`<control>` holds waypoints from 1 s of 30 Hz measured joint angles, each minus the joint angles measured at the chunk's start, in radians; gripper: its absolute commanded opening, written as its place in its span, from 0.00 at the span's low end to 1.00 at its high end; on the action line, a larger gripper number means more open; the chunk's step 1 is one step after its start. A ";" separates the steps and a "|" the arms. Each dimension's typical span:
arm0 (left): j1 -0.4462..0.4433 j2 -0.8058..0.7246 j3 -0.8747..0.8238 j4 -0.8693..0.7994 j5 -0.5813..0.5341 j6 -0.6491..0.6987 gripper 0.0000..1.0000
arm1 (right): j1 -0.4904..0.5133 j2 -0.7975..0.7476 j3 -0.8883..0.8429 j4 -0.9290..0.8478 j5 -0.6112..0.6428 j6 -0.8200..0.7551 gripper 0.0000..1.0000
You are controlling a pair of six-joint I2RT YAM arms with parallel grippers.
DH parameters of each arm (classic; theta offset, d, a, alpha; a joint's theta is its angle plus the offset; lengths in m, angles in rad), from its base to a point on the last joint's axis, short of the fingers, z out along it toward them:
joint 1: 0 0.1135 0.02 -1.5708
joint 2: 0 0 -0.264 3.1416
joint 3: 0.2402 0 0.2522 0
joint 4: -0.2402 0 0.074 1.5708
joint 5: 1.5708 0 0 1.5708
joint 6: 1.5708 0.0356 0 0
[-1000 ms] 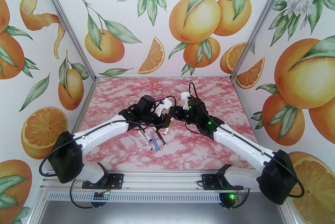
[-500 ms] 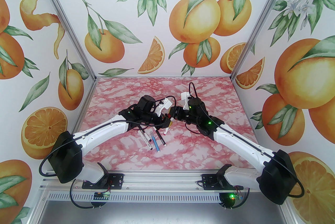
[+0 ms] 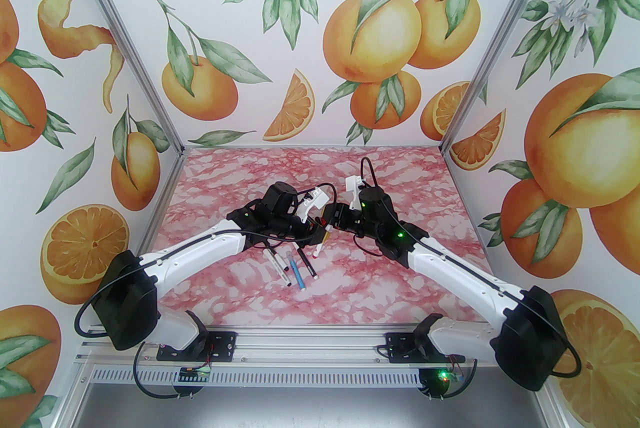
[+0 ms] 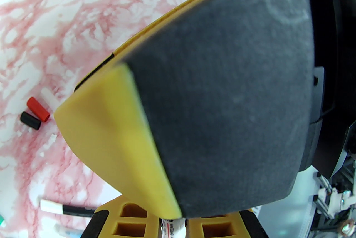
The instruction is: Open the pen caps
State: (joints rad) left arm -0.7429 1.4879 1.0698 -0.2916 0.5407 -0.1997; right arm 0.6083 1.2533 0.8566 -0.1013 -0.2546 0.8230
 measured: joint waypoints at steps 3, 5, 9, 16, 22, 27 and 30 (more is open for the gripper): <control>0.000 0.000 0.000 0.000 -0.003 0.000 0.08 | 0.000 0.010 0.000 0.000 -0.008 0.000 0.27; 0.000 0.000 0.000 0.000 -0.006 0.000 0.08 | 0.001 0.016 0.000 0.000 -0.011 0.000 0.24; 0.000 0.000 0.000 -0.002 -0.010 0.000 0.08 | 0.004 0.019 0.000 0.000 -0.011 0.000 0.21; 0.000 0.000 0.000 -0.004 -0.010 0.000 0.08 | 0.006 0.019 0.000 0.000 -0.010 0.001 0.31; 0.000 0.000 0.000 -0.004 -0.010 0.000 0.08 | 0.006 0.016 0.000 0.000 -0.010 0.000 0.31; 0.000 0.000 0.000 -0.004 -0.010 0.000 0.08 | 0.006 0.016 0.000 0.000 -0.007 0.000 0.28; 0.000 0.000 -0.001 -0.004 -0.010 0.000 0.07 | 0.006 0.016 0.000 0.000 -0.006 0.000 0.27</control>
State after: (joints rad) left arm -0.7433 1.4879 1.0691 -0.2955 0.5304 -0.1997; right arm 0.6147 1.2694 0.8566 -0.1013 -0.2607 0.8227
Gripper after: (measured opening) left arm 0.144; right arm 0.279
